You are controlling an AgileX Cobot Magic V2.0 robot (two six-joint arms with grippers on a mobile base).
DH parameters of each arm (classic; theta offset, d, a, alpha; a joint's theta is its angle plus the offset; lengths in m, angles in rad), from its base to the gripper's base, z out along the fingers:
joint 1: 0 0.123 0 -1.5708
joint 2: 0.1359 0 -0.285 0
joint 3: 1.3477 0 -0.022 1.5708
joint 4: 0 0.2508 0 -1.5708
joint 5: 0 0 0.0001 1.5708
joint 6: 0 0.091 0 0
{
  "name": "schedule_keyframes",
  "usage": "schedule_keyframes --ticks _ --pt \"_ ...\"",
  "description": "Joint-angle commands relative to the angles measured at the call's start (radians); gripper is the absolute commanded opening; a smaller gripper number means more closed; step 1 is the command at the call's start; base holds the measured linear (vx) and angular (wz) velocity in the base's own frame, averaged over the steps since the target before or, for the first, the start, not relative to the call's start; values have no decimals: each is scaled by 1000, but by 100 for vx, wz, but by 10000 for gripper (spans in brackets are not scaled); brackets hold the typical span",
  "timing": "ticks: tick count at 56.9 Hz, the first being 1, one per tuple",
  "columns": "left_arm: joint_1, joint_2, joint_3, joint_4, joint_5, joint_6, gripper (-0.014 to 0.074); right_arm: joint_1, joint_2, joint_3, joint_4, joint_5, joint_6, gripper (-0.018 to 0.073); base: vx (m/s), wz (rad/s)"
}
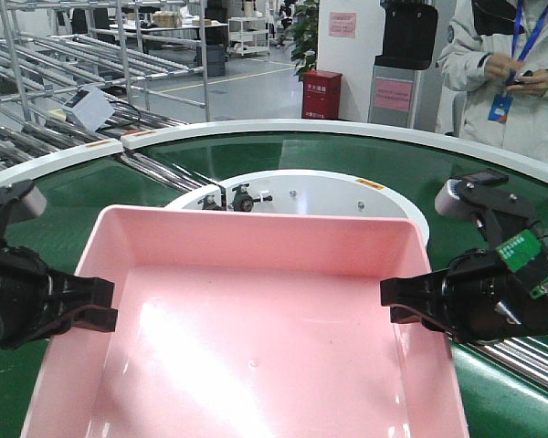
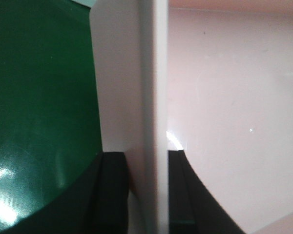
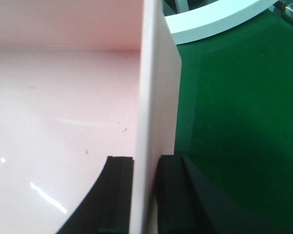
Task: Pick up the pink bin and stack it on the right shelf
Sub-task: 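Close both grippers on the bin walls and lift the pink bin, then hold the pink bin with both grippers while the base turns away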
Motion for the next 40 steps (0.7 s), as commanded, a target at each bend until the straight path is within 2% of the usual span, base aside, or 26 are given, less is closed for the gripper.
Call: schedule_keyframes --ticks 1,11,40 --pt "-2 -42 -29 -101 -24 -3 -5 -7 -47 -37 25 -60 -10 -8 0 0" --pt "-2 -42 -29 -101 32 -3 -5 -7 -55 -37 25 -59 -10 -8 0 0" --pt "-2 -42 -29 -101 33 -3 -5 -7 -55 -37 25 -54 -10 -8 0 0"
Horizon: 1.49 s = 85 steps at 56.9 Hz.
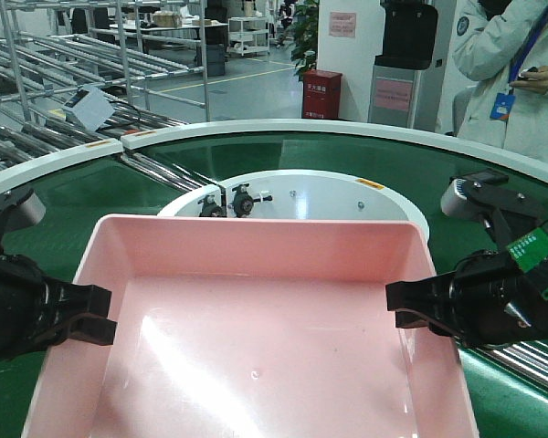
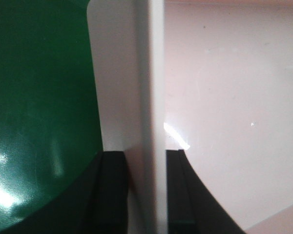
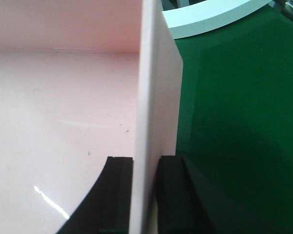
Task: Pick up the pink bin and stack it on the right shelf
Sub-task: 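Hold the pink bin with both grippers while the base turns away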
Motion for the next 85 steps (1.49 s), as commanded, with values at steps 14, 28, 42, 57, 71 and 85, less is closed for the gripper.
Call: schedule_keyframes --ticks 14,28,42,57,71,85 --pt "-3 -40 -30 -94 -24 7 -5 -7 -34 -37 31 -84 -10 -8 0 0" --pt "-3 -40 -30 -94 -24 7 -5 -7 -34 -37 31 -85 -10 -8 0 1" --pt "-3 -37 -30 -94 -25 7 -5 -7 -34 -37 31 -85 -10 -8 -4 5" --pt "-3 -35 -30 -94 -25 7 -5 -7 -34 -37 31 -85 -10 -8 -15 11" --pt "-3 -35 -30 -94 -24 7 -5 -7 -34 -37 31 -85 -10 -8 -21 1" --pt "-3 -35 -30 -94 -24 7 -5 -7 -34 -37 31 -85 -10 -8 -25 -17"
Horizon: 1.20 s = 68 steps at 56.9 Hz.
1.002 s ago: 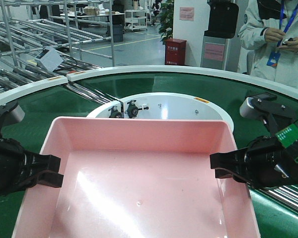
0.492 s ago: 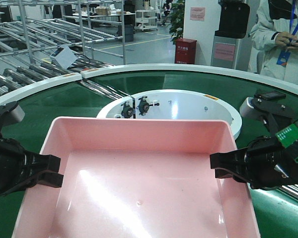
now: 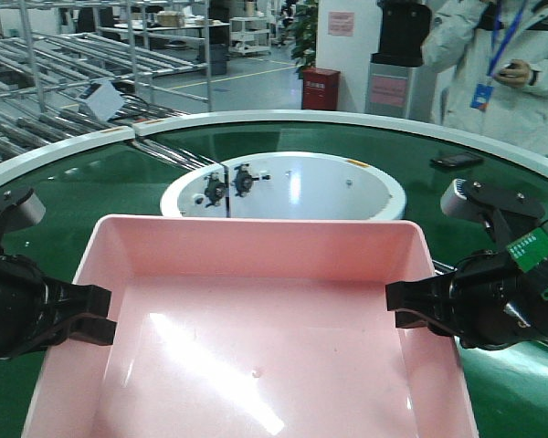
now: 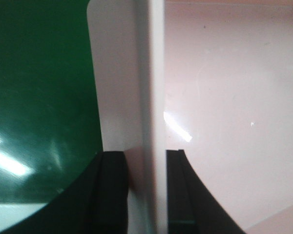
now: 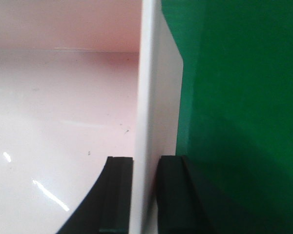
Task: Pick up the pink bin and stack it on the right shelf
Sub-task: 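Hold the pink bin with both grippers while the base turns away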
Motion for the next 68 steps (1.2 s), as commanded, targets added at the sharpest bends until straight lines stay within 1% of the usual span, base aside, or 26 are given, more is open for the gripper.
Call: schedule_keyframes --ticks 1,13,25,49,68 --pt "-4 -36 -30 -93 -25 8 -5 -7 -34 -37 31 -85 -10 -8 -25 -25" --pt "-4 -36 -30 -93 -25 8 -5 -7 -34 -37 31 -85 -10 -8 -24 -35" --pt "-4 -36 -30 -93 -25 8 -5 -7 -34 -37 31 -85 -10 -8 -20 -57" --pt "-4 -37 -30 -93 -25 8 -5 -7 -34 -37 31 -85 -10 -8 -13 -78" --pt "-4 -37 -30 -93 -25 8 -5 -7 -34 -37 31 -85 -10 -8 0 -76"
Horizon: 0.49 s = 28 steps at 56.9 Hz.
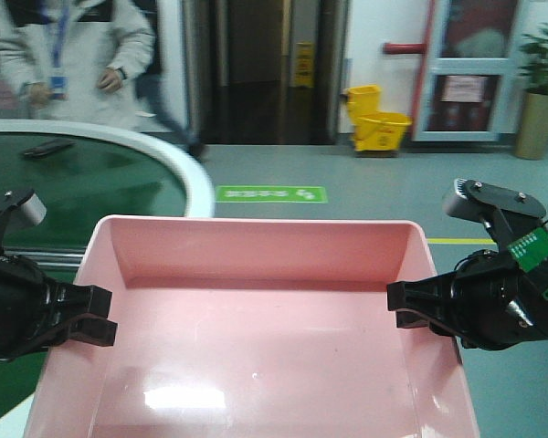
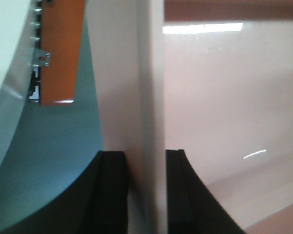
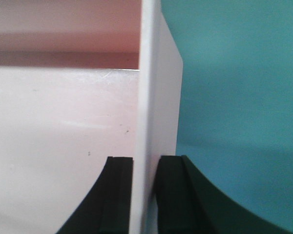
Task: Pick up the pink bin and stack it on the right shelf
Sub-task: 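Hold the pink bin with both grippers while the base turns away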
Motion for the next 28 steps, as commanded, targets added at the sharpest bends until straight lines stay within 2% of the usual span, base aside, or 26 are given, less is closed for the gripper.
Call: schedule_keyframes --ticks 1,28 --pt "-4 -37 -30 -92 -29 8 -5 -7 -34 -37 31 -86 -10 -8 8 -66" --pt "-4 -37 -30 -92 -29 8 -5 -7 -34 -37 31 -85 -10 -8 17 -59"
